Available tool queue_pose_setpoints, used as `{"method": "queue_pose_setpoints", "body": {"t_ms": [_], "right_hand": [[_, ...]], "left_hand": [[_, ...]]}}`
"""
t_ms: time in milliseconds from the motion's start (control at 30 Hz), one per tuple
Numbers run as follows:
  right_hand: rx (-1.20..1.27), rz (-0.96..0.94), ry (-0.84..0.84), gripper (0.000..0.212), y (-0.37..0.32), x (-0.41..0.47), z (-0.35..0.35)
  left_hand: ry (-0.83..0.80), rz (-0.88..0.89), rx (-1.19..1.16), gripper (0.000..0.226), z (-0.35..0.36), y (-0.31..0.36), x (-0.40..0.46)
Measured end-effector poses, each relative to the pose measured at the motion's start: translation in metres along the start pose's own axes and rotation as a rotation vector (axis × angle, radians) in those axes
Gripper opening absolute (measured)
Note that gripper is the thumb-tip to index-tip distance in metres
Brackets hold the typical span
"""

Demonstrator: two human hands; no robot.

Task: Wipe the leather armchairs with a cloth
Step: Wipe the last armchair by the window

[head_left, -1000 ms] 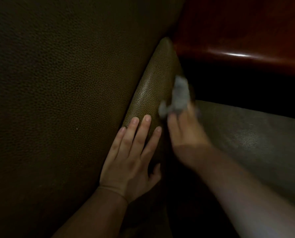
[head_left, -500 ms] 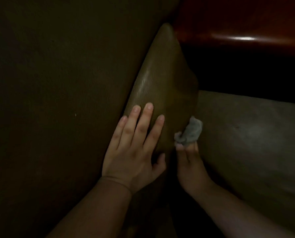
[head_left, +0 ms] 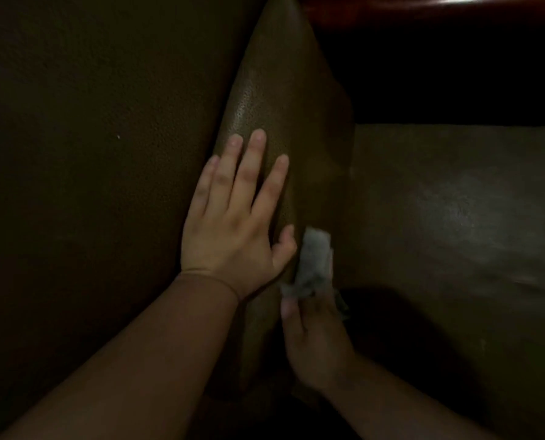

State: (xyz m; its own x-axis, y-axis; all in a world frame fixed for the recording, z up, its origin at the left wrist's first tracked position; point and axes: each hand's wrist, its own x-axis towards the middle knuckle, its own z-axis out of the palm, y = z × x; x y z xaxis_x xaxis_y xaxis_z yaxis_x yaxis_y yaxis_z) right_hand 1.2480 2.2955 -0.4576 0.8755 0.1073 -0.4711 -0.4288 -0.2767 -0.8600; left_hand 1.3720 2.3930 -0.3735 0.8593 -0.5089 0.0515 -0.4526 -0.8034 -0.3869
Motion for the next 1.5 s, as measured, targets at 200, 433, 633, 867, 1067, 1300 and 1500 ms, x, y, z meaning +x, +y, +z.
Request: {"method": "queue_pose_setpoints", "body": {"t_ms": [200,433,633,867,1067,1300,1500], "right_hand": [[0.207,0.070,0.306,0.062,-0.018,0.059,-0.016],[0.037,0.110,0.059,0.066,-0.013,-0.087,0.075],[0.094,0.285,0.194,0.069,-0.036,-0.022,0.040],[0.162,0.414,0.005,0.069,0.005,-0.079,0.087],[0.340,0.472,0.052,0.068,-0.029,-0.088,0.088],[0.228,0.034,-0.050,0.044,-0.046,-0.097,0.069],[-0.184,0.221,-0.160,0.063,-0.032,-0.087,0.048]], "left_hand": [[0.027,0.004,-0.011,0.081,-0.001,0.000,-0.003],[-0.150,0.013,-0.051,0.075,-0.040,-0.004,-0.020],[-0.230,0.021,-0.161,0.072,-0.058,-0.002,-0.169],[-0.217,-0.030,0.037,0.081,-0.042,0.021,-0.239],[-0.191,-0.021,0.015,0.077,-0.039,0.022,-0.237],[-0.187,-0.015,0.035,0.076,-0.037,0.022,-0.241],[-0.266,-0.032,-0.043,0.085,-0.044,0.021,-0.238]]}}
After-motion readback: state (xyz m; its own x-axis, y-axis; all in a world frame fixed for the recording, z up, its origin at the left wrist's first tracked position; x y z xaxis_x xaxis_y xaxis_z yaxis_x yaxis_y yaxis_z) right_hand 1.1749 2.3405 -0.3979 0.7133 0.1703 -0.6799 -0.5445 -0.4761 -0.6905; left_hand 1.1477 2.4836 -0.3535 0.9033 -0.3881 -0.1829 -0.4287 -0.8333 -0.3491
